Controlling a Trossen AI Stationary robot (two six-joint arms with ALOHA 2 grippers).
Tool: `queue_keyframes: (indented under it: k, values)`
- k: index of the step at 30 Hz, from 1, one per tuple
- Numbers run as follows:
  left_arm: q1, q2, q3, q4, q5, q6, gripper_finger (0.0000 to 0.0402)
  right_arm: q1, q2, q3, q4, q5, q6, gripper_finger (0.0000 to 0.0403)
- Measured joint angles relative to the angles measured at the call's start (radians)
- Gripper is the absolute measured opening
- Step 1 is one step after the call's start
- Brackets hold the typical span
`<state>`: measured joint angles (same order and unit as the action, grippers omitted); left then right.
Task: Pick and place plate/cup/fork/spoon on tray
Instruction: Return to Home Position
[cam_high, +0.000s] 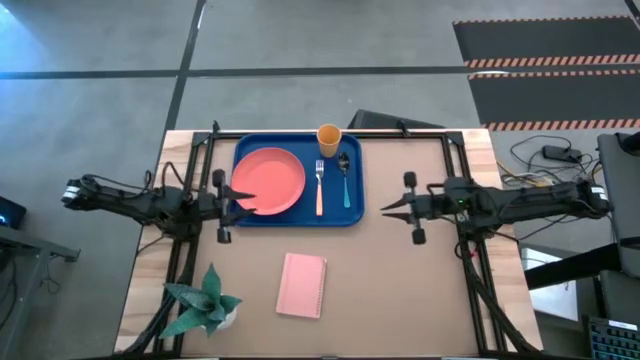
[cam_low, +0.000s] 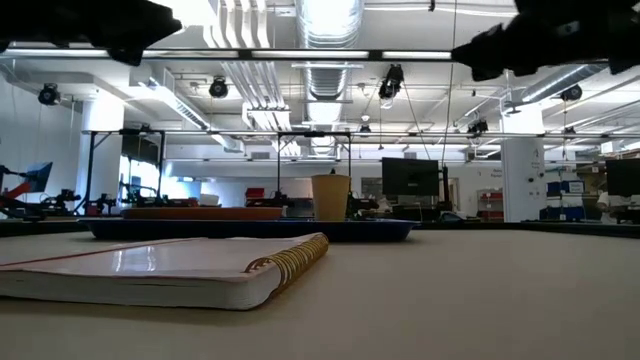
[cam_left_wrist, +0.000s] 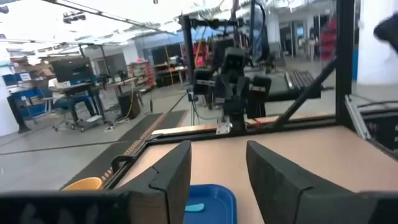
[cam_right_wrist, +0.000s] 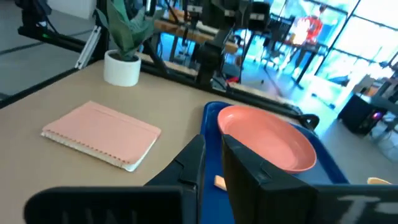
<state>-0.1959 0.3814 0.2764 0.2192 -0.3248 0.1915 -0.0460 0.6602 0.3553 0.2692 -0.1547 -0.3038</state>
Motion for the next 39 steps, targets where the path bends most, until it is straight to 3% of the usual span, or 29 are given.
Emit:
queue_keyframes:
  k: [6, 14, 22, 33, 39]
  values:
    - [0.001, -0.141, -0.089, 0.0, -0.001, -0.028, 0.0097, 0.0, -0.19, -0.119, -0.001, 0.0, -0.033, 0.0033]
    - [0.002, -0.287, -0.174, -0.011, -0.001, -0.022, 0.0006, 0.0, -0.379, -0.235, -0.002, 0.05, -0.094, 0.0031]
    - [0.002, -0.381, -0.256, -0.044, -0.001, -0.034, 0.0001, -0.001, -0.483, -0.318, -0.009, 0.05, -0.153, 0.0031]
    - [0.006, -0.375, -0.268, 0.002, -0.001, -0.002, 0.0, 0.0, -0.582, -0.34, -0.033, 0.041, -0.209, 0.0031]
    - [0.006, -0.375, -0.269, 0.003, -0.01, -0.001, 0.0, 0.0, -0.66, -0.342, -0.043, -0.042, -0.195, 0.0031]
